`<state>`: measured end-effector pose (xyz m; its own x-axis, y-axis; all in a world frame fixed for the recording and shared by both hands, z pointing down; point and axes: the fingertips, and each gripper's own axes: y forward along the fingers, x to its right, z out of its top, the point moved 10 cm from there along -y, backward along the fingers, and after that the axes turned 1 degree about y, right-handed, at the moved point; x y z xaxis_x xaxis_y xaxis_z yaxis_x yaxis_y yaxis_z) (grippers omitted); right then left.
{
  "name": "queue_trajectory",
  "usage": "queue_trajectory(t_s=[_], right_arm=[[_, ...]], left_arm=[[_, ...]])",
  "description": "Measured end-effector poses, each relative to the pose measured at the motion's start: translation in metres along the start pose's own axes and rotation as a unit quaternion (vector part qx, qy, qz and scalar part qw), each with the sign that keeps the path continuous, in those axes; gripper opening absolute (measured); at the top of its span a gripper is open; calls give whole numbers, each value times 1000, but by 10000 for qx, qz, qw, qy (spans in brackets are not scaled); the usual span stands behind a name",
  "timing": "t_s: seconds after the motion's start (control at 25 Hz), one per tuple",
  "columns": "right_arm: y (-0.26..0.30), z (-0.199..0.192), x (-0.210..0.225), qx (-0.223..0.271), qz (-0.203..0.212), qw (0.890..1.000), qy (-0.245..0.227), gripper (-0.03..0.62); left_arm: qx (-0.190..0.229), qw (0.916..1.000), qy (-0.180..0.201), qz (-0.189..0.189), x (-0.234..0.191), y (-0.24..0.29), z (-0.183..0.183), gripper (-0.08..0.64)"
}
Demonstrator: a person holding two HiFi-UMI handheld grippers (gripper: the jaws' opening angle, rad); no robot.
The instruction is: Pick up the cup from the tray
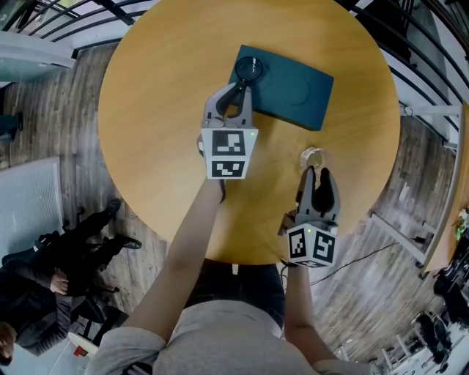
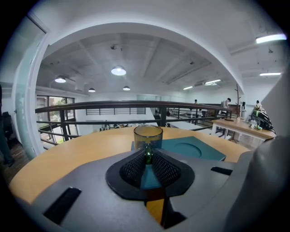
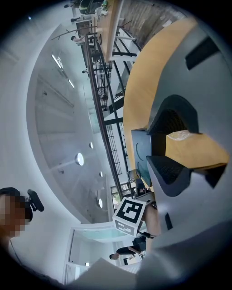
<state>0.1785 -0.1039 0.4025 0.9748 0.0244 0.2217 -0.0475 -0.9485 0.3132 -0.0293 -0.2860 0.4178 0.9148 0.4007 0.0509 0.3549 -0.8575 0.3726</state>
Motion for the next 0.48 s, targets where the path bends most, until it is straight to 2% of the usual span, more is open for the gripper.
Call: queue_trajectory(t_s=[0.48], right_arm=[[-5,13,-3,230,80,9997,-66,135]], left_arm=[[220,9998,24,31,-14,-57,12,44]])
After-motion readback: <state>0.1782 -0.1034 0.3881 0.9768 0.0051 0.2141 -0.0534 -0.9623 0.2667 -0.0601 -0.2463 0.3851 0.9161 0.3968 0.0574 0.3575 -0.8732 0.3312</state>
